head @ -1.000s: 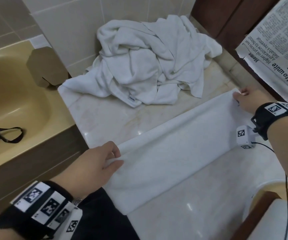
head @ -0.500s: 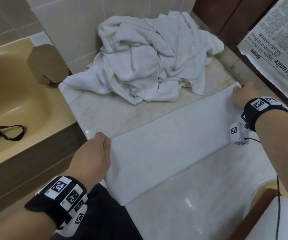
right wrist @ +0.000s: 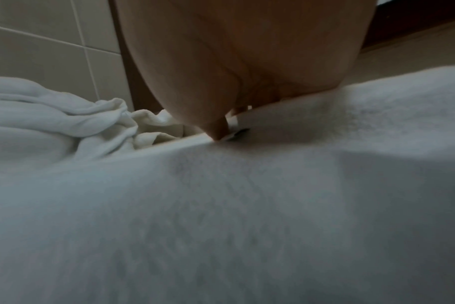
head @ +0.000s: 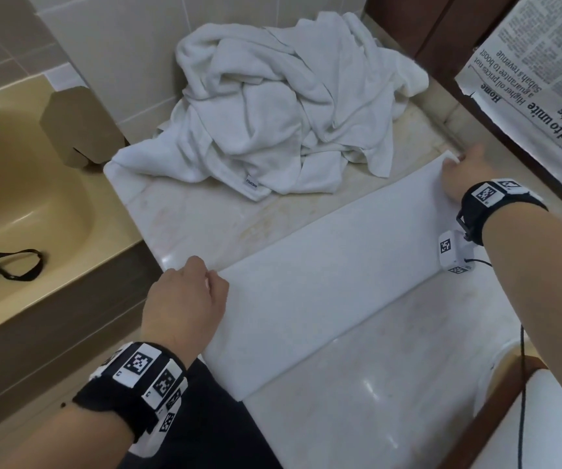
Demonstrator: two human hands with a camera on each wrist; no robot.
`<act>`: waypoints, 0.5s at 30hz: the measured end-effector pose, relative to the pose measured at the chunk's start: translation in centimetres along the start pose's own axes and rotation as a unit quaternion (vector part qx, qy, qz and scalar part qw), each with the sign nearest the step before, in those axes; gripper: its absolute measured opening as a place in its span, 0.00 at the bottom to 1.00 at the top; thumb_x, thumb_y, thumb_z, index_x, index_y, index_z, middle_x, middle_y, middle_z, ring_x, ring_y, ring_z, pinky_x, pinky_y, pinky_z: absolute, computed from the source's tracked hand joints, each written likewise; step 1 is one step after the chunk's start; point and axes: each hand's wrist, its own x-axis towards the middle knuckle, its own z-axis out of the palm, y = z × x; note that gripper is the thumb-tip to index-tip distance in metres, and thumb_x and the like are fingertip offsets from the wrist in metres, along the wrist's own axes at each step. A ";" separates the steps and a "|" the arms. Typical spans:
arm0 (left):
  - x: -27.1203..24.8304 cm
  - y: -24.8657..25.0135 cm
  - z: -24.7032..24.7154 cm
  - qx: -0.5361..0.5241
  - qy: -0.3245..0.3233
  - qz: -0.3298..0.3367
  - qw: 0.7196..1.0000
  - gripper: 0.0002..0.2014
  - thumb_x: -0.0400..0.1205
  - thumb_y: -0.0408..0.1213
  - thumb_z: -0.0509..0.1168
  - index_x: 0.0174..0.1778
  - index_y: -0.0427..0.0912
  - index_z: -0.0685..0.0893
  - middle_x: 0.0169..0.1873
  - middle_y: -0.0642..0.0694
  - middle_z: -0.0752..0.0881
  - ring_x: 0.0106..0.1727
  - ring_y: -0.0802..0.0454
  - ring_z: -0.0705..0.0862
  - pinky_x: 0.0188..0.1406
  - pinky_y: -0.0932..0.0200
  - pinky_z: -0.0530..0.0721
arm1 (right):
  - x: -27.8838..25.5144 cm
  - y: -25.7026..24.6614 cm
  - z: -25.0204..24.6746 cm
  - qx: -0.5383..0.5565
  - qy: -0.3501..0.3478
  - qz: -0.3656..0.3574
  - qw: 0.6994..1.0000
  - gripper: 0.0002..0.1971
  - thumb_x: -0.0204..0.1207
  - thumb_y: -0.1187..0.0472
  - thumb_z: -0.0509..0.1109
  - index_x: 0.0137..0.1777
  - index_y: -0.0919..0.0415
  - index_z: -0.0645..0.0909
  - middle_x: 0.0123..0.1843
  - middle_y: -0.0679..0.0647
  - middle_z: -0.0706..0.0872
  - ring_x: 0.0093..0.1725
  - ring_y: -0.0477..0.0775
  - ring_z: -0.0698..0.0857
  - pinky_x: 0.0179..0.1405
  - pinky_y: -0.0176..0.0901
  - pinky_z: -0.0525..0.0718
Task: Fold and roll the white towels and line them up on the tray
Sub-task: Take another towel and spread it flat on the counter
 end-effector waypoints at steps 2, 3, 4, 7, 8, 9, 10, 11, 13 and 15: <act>-0.1 1.0 -0.1 0.049 0.023 -0.012 0.998 0.07 0.85 0.40 0.67 0.46 0.40 0.79 0.37 0.43 0.80 0.40 0.38 0.76 0.39 0.45 0.72 | -0.1 -0.4 -0.1 0.001 0.004 0.008 1.000 0.21 0.86 0.46 0.56 0.72 0.58 0.65 0.60 0.66 0.83 0.53 0.70 0.83 0.58 0.64 0.81; -0.3 1.6 -0.2 0.059 0.038 -0.014 0.997 0.07 0.85 0.40 0.68 0.54 0.41 0.82 0.46 0.40 0.81 0.48 0.36 0.77 0.44 0.40 0.73 | -0.3 -0.6 -0.2 -0.011 0.014 0.008 1.000 0.22 0.86 0.46 0.57 0.73 0.59 0.65 0.62 0.66 0.82 0.57 0.71 0.83 0.59 0.64 0.81; -0.4 2.2 -0.1 0.057 0.045 -0.004 0.997 0.11 0.85 0.40 0.68 0.62 0.43 0.82 0.55 0.38 0.81 0.54 0.35 0.76 0.50 0.37 0.74 | -0.8 -0.8 -0.5 -0.030 0.033 0.002 0.999 0.24 0.86 0.47 0.59 0.74 0.61 0.64 0.66 0.67 0.81 0.63 0.72 0.82 0.60 0.66 0.81; -1.1 4.6 0.6 0.022 0.008 0.124 0.992 0.21 0.88 0.47 0.63 0.76 0.45 0.77 0.74 0.37 0.77 0.71 0.35 0.75 0.68 0.34 0.70 | -4.4 -1.5 -1.2 -0.083 0.129 -0.042 0.987 0.32 0.82 0.46 0.66 0.79 0.64 0.63 0.76 0.70 0.72 0.73 0.73 0.75 0.67 0.69 0.78; -1.3 5.4 1.1 0.021 -0.025 0.166 0.986 0.26 0.89 0.53 0.59 0.80 0.45 0.74 0.80 0.38 0.74 0.77 0.36 0.72 0.74 0.37 0.66 | -6.5 -1.9 -1.1 -0.077 0.137 -0.057 0.986 0.37 0.80 0.43 0.68 0.82 0.64 0.61 0.79 0.70 0.69 0.76 0.74 0.72 0.68 0.69 0.77; -1.5 5.9 1.6 0.025 -0.063 0.196 0.978 0.33 0.88 0.62 0.55 0.84 0.44 0.69 0.85 0.39 0.68 0.83 0.38 0.67 0.81 0.39 0.62 | -9.1 -2.3 -0.5 -0.060 0.112 -0.073 0.989 0.44 0.78 0.38 0.70 0.85 0.61 0.58 0.82 0.69 0.65 0.79 0.74 0.69 0.71 0.71 0.74; -1.6 6.2 2.0 0.031 -0.102 0.210 0.972 0.43 0.85 0.70 0.51 0.88 0.42 0.62 0.89 0.39 0.59 0.88 0.40 0.59 0.86 0.41 0.55 | -12.0 -2.7 0.5 -0.051 0.055 -0.095 0.993 0.51 0.73 0.31 0.71 0.87 0.56 0.52 0.86 0.66 0.59 0.82 0.75 0.63 0.73 0.74 0.70; -1.5 6.3 2.3 0.041 -0.131 0.215 0.967 0.52 0.81 0.78 0.48 0.91 0.40 0.54 0.91 0.40 0.49 0.91 0.42 0.49 0.89 0.41 0.49 | -14.8 -2.9 1.8 -0.071 -0.029 -0.121 0.990 0.60 0.67 0.23 0.70 0.89 0.53 0.46 0.89 0.62 0.50 0.86 0.76 0.55 0.76 0.78 0.65; -1.4 6.3 2.7 0.061 -0.164 0.222 0.959 0.65 0.72 0.87 0.45 0.91 0.38 0.41 0.90 0.42 0.35 0.90 0.46 0.34 0.90 0.40 0.41 | -18.1 -2.4 4.4 -0.157 -0.172 -0.144 0.962 0.75 0.51 0.12 0.67 0.88 0.50 0.32 0.90 0.59 0.33 0.86 0.79 0.41 0.77 0.85 0.54; -1.4 6.3 2.7 0.069 -0.177 0.219 0.957 0.71 0.65 0.91 0.45 0.90 0.39 0.35 0.89 0.43 0.30 0.89 0.47 0.29 0.90 0.41 0.39 | -16.8 -1.7 4.9 -0.191 -0.197 -0.132 0.952 0.83 0.38 0.08 0.66 0.86 0.47 0.24 0.87 0.57 0.24 0.85 0.81 0.35 0.75 0.91 0.49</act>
